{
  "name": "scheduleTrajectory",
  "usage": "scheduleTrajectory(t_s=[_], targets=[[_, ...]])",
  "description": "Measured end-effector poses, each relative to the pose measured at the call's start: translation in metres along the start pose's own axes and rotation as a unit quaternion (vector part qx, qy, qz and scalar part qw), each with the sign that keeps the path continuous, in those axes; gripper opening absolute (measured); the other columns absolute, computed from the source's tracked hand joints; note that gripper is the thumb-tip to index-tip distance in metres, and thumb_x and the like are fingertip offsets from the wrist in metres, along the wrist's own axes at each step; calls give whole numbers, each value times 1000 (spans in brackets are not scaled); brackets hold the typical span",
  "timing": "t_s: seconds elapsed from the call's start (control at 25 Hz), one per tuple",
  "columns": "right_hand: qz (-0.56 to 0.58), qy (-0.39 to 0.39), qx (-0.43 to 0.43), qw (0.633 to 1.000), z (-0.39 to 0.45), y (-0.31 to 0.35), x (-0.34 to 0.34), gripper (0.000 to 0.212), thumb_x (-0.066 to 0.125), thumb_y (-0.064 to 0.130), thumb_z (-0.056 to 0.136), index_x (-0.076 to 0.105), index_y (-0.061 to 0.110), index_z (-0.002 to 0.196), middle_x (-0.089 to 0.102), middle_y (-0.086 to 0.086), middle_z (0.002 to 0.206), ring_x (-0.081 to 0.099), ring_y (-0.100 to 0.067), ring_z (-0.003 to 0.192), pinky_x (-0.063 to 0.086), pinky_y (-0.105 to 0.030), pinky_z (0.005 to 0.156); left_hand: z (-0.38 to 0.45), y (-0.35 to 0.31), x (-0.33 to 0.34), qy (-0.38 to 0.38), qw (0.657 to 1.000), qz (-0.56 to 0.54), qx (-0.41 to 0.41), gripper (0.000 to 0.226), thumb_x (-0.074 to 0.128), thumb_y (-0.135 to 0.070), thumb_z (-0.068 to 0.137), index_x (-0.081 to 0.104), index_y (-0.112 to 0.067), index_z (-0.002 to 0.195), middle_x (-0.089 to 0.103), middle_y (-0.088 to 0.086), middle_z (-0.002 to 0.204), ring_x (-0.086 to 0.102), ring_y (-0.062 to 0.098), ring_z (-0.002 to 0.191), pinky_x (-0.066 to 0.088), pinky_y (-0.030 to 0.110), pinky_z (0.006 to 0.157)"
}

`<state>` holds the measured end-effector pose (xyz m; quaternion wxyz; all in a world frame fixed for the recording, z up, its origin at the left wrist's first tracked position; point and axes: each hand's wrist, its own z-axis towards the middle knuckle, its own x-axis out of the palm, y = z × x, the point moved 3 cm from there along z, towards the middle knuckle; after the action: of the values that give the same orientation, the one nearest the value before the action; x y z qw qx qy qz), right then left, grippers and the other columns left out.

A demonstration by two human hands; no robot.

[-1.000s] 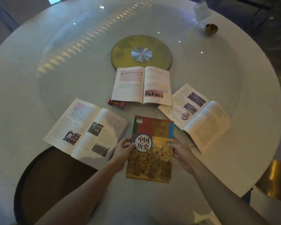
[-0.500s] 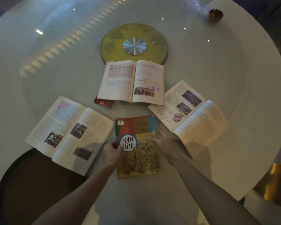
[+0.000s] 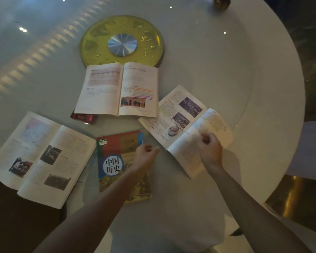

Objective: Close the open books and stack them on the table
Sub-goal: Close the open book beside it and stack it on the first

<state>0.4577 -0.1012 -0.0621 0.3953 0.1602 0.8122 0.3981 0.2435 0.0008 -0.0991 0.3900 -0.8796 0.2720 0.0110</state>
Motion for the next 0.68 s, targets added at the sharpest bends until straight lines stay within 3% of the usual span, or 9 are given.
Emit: scheduleTrajectory(t_s=[0.08,0.16,0.28,0.36,0.44,0.6,0.68], targets=[[48,-45,84,994,9,-27,-23,40,72,37,91,62,14,123,65,1,110,62,-18,100,48,-32,83,6,-3,35,42,994,-54,-86,25,71,-28,91,60,-8,99,59,7,80,61,20,67,53,31,62],[71,-52,158,984,10,-59,-33,45,75,38,88,59,12,121,64,-4,111,62,-24,100,51,-40,84,3,-2,60,78,977,-125,-155,26,70,-25,92,60,-4,101,63,9,76,65,23,64,57,35,68],[110,-27,197,974,4,-94,-38,47,77,36,81,62,6,114,69,-14,106,62,-24,87,54,-46,80,-4,0,79,78,961,-179,-193,30,70,-24,94,60,-8,116,75,15,105,76,28,92,63,39,81],[143,-17,199,969,0,-102,-41,53,78,42,76,65,3,109,68,-15,97,62,-22,79,53,-42,73,-10,-3,85,85,948,-225,-207,28,69,-18,94,60,-8,119,75,14,113,74,29,103,61,40,89],[175,10,207,962,-2,-103,-44,55,79,48,79,70,3,109,75,-14,100,70,-25,85,58,-44,79,-18,-7,89,114,929,-278,-215,22,67,-12,96,62,-6,117,75,14,117,73,27,108,59,38,91],[373,111,247,887,-8,-88,-49,39,78,25,90,70,8,124,79,-12,117,77,-29,103,62,-45,85,-36,-11,100,151,928,-277,-199,22,66,-9,96,62,-2,116,77,15,113,74,28,109,63,35,81],[365,95,210,902,-6,-85,-62,37,71,9,93,68,8,130,77,-11,123,75,-31,109,62,-45,83,-47,-6,105,171,937,-229,-200,26,69,-11,94,64,1,117,77,15,107,77,28,96,64,34,75]])
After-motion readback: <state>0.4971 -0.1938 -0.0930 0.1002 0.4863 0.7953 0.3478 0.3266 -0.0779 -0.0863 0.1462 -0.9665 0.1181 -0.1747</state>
